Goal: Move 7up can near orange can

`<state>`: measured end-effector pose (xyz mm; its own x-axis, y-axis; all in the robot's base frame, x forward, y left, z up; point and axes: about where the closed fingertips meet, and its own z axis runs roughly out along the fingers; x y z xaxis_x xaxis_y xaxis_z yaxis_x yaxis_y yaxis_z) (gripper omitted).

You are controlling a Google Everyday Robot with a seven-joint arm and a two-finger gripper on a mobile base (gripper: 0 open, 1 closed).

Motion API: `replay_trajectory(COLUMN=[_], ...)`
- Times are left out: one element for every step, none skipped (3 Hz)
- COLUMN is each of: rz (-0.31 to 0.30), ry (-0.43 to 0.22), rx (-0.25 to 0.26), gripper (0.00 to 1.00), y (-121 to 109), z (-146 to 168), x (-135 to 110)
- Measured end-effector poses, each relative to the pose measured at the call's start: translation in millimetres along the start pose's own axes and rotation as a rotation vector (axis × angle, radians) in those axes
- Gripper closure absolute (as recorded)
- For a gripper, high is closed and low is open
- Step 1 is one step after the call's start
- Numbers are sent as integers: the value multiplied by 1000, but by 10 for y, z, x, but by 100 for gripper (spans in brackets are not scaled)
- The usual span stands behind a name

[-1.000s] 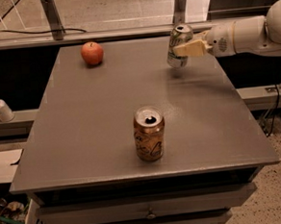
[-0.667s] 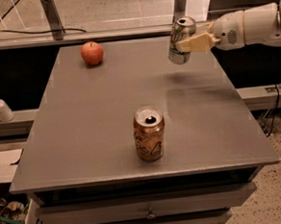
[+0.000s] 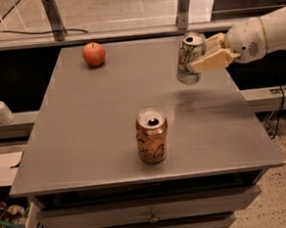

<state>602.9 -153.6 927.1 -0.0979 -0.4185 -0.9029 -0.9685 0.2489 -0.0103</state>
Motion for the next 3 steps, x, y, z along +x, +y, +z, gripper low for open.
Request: replay_trajectory(rz=[-42,-92,-92], ry=[19,10,10], rx=[-67,-132,-132], gripper=[100,100,100], y=[291,571,571], z=[-16,-33,-32], x=[113,145,145])
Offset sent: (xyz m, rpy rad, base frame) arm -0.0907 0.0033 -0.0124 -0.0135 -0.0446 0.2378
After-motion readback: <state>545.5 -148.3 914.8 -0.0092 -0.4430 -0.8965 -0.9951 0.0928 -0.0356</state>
